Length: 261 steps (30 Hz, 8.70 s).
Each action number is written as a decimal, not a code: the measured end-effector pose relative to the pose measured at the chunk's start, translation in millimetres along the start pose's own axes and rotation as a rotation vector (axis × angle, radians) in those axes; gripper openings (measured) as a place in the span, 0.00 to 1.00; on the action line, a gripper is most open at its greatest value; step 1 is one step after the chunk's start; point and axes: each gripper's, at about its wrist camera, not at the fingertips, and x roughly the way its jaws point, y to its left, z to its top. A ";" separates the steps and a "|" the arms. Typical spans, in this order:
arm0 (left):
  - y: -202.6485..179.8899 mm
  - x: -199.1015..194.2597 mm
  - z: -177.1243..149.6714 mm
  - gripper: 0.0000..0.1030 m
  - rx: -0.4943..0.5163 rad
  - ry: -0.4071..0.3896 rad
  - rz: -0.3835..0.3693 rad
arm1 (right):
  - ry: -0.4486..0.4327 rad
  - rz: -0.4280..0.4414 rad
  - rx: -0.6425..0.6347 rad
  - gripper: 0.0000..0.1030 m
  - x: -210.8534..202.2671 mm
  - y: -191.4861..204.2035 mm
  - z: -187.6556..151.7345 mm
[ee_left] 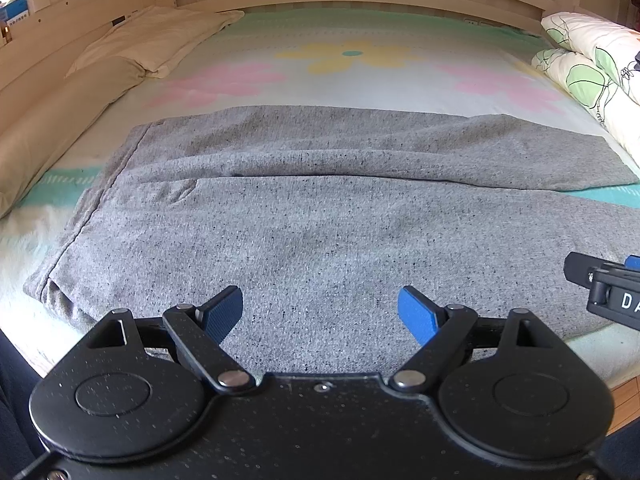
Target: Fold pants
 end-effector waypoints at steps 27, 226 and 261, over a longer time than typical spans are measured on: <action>93.2 17.6 -1.0 0.82 -0.192 0.039 0.137 | 0.183 -0.229 0.499 0.54 11.7 -127.6 -1.9; -5.8 163.4 166.1 0.48 0.214 0.285 -0.140 | 0.164 -0.159 0.563 0.26 221.4 -271.8 156.0; -13.6 164.6 168.0 0.52 0.229 0.290 -0.133 | 0.287 -0.336 0.348 0.17 241.3 -237.1 179.6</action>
